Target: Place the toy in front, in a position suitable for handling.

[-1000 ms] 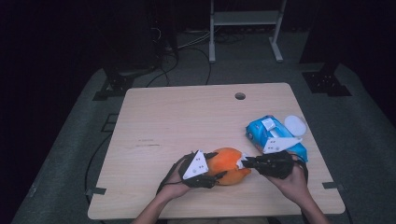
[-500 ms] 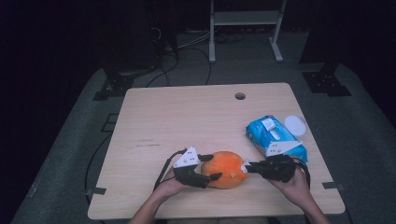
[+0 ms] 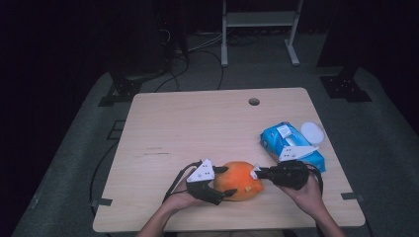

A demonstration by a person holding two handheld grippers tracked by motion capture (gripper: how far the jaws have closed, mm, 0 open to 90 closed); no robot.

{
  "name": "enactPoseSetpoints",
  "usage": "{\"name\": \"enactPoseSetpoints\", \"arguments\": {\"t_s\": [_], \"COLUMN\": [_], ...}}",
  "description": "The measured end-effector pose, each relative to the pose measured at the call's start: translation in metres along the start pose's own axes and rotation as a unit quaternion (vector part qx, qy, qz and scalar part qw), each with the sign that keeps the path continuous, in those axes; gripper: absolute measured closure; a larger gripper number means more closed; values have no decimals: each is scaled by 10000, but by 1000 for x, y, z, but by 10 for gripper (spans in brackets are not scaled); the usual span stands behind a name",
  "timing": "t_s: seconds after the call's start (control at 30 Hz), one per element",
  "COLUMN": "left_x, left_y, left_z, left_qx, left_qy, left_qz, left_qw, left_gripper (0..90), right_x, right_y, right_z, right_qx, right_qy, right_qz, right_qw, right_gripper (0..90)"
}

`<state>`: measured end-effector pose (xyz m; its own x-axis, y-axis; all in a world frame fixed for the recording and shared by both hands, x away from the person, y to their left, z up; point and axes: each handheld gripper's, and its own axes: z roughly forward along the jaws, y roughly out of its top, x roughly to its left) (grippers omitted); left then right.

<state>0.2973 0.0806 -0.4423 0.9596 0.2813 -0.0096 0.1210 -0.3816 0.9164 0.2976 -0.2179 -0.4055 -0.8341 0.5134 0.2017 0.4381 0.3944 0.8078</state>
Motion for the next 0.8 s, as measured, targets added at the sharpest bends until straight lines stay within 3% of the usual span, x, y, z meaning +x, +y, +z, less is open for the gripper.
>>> {"name": "enactPoseSetpoints", "arguments": {"t_s": [0.07, 0.13, 0.2, 0.3, 0.5, 0.6, 0.67, 0.73, 0.8], "left_x": [7, 9, 8, 2, -10, -9, -7, -2, -1], "left_y": [1, 2, 2, 4, 5, 6, 5, 3, 3], "left_z": [-3, -3, -2, 2, 9, 7, 6, 4, 4], "left_qx": [-230, -184, -154, 19, 161, 165, 136, 93, 102], "left_qy": [-96, -2, 29, 55, -19, 55, 57, 79, 84], "left_qz": [-454, -612, -589, -317, 178, 122, 50, -153, -168], "left_qw": [9987, 9980, 9981, 9995, 9997, 9998, 9999, 9998, 9998], "left_gripper": [221, 194, 198, 221, 233, 227, 223, 213, 211], "right_x": [-2, -1, -1, 0, 12, 12, 8, 3, -1], "right_y": [-4, -6, -7, -6, 8, 8, 4, 0, -6], "right_z": [-1, -1, -1, -2, -3, 0, -1, -3, -5], "right_qx": [50, 105, 154, 149, -239, -180, -138, -40, 12], "right_qy": [27, 46, 64, 13, 52, 5, 19, -105, -84], "right_qz": [27, 22, 44, 17, -137, -186, -113, -75, 45], "right_qw": [10000, 9999, 9999, 9999, 9996, 9997, 9998, 9999, 10000], "right_gripper": [838, 838, 837, 838, 838, 837, 837, 837, 837]}}
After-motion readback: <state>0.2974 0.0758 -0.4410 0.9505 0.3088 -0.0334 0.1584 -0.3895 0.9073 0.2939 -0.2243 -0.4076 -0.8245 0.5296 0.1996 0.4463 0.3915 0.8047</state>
